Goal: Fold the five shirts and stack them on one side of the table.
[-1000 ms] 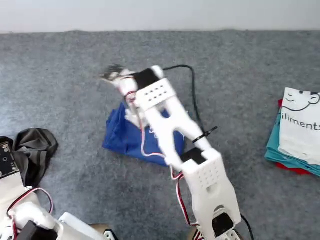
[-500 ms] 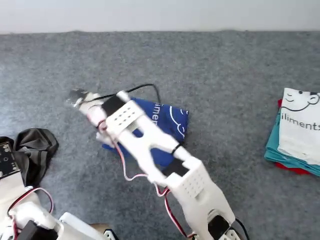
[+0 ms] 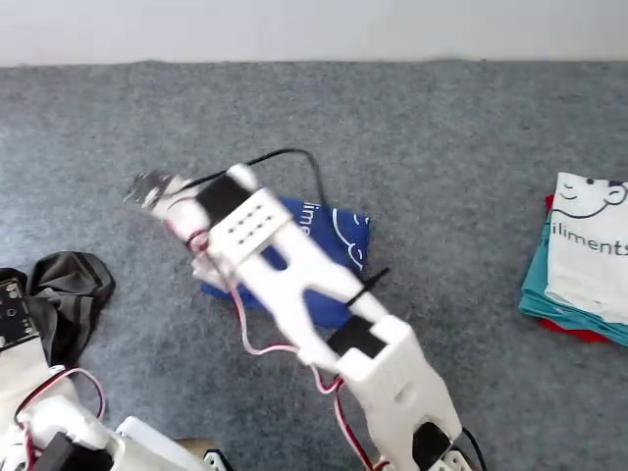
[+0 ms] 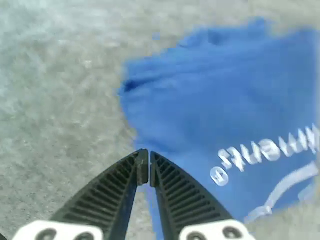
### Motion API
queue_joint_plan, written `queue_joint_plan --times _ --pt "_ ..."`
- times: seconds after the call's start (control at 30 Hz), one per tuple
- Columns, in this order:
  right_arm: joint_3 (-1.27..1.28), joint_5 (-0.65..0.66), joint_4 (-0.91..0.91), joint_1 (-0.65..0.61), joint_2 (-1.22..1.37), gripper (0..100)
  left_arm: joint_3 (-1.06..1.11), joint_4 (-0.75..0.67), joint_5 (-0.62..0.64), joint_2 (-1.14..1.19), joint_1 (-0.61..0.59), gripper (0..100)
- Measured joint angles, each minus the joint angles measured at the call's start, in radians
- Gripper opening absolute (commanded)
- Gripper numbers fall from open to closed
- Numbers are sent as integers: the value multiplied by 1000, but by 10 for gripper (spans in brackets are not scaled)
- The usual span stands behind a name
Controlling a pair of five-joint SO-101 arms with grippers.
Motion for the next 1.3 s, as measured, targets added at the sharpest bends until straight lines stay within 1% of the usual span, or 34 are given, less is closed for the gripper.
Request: queue_joint_plan --times 0.13,0.23,0.33,0.43,0.53,0.6,0.7,0.8,0.87,1.0,1.13,1.2,1.3 --pt "124 -49 0 74 -141 15 0 0 0 0 0 18" --pt "279 -61 0 109 -258 15 0 0 0 0 0 18" --pt "450 -121 0 140 -341 15 0 0 0 0 0 18" --pt "589 -196 0 170 -350 15 0 0 0 0 0 18" --pt "697 -226 -18 204 -307 12 0 0 0 0 0 18" --pt "744 -233 -63 224 -236 11 0 0 0 0 0 18" --pt "738 -235 -83 236 -140 10 0 0 0 0 0 18" --pt "655 -238 -12 239 -124 10 0 0 0 0 0 18" --pt "592 -238 0 239 -126 9 0 0 0 0 0 18" --pt "572 -238 0 275 -226 13 0 0 0 0 0 18" --pt "571 -238 0 272 -373 25 0 0 0 0 0 18" --pt "571 -238 0 275 -425 84 0 0 0 0 0 18" --pt "569 -295 0 278 -437 228 0 0 0 0 0 18"
